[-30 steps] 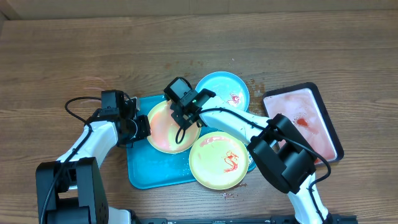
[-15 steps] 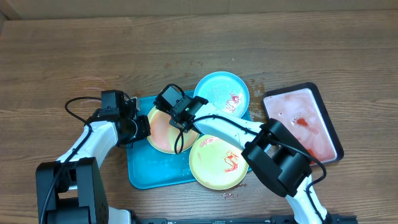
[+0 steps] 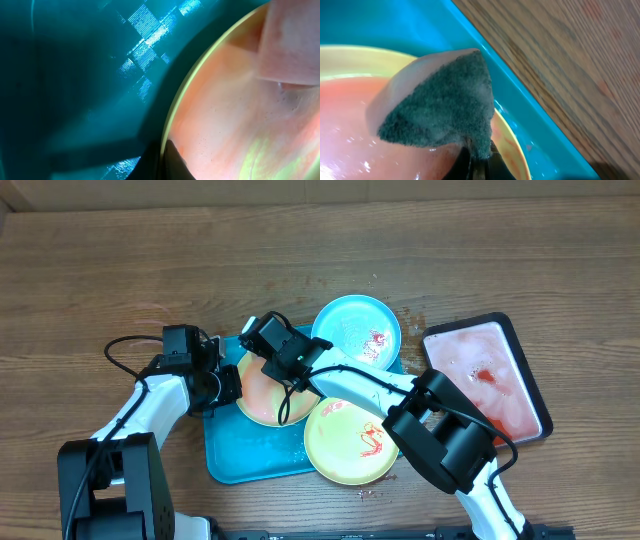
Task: Clean dirty plates on tray and stack at the side
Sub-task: 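Scrub the yellow plate surface with the sponge in the right gripper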
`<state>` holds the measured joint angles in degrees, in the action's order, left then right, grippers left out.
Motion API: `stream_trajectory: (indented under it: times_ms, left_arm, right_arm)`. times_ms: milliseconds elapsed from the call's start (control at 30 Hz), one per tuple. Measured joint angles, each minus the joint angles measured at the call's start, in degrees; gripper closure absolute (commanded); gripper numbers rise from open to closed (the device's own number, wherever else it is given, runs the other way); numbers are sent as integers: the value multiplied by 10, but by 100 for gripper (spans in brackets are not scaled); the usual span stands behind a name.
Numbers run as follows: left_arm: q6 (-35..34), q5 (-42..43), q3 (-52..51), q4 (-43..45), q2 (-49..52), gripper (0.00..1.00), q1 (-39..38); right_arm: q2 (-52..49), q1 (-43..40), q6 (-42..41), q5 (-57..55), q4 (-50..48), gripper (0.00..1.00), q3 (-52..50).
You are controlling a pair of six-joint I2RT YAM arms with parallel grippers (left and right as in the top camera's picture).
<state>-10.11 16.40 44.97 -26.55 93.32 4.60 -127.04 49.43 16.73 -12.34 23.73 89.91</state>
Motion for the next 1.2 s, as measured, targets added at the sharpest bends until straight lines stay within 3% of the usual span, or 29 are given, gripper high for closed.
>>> stream_trajectory:
  times_ms: [500,900,1200]
  left_arm:
    - [0,0,0,0,0,96,0]
    - [0,0,0,0,0,96,0]
    - [0,5,0,7,1,96,-2]
  right_arm:
    - [0,0,-27,188,-10,96,0]
    - [-10,-18,-80,131,-34,96,0]
    - [-10,-48,-89,75,20,96,11]
